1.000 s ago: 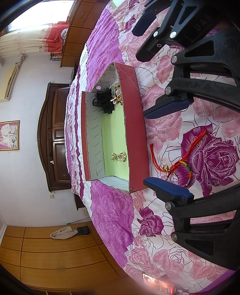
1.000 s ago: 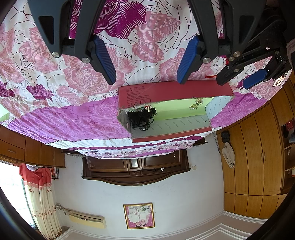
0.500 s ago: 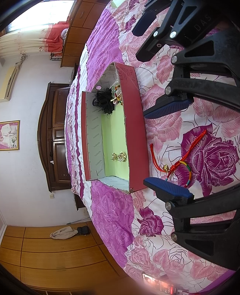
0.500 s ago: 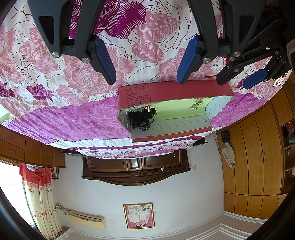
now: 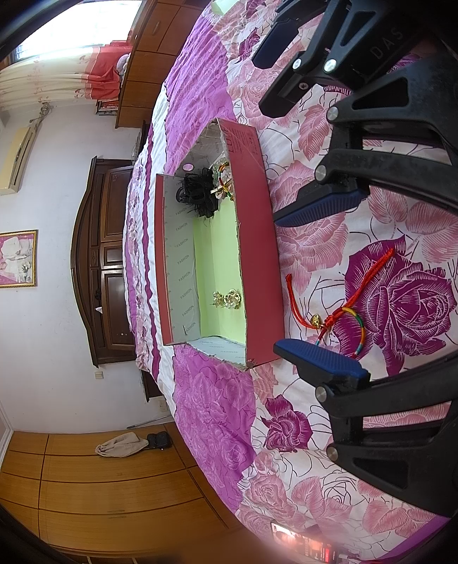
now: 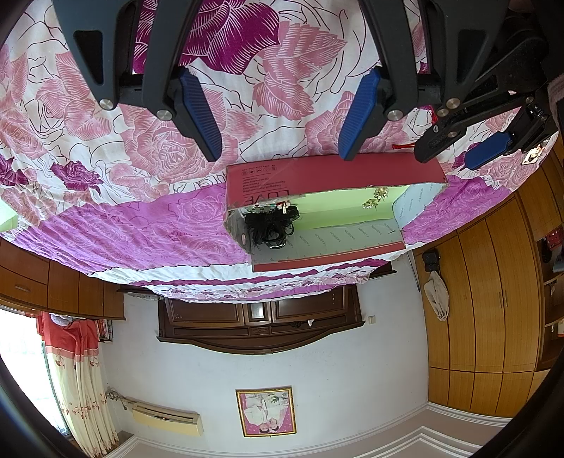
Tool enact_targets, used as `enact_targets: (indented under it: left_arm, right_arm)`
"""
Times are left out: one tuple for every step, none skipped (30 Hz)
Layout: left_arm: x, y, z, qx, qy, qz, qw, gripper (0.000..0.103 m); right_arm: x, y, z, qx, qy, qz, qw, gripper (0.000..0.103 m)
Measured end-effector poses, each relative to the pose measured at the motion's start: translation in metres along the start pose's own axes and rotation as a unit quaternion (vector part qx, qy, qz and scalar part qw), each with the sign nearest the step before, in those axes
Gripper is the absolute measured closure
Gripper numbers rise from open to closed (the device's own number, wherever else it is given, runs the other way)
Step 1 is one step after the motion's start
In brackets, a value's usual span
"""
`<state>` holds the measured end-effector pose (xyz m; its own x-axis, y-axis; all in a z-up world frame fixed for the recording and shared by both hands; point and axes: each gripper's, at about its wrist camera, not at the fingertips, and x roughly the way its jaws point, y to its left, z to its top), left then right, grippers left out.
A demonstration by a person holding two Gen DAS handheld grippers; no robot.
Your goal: Organize jewelry
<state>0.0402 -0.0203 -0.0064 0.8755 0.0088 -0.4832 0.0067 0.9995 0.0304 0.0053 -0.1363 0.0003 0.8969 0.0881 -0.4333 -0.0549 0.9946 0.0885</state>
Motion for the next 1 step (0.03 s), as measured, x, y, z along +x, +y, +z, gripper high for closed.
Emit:
enact_targets:
  left_arm:
    - [0.0004,0.0001,0.0,0.0,0.001,0.0,1.0,0.044]
  right_arm:
    - [-0.0001,0.0002,0.0002,0.0,0.0,0.0,1.0,0.032]
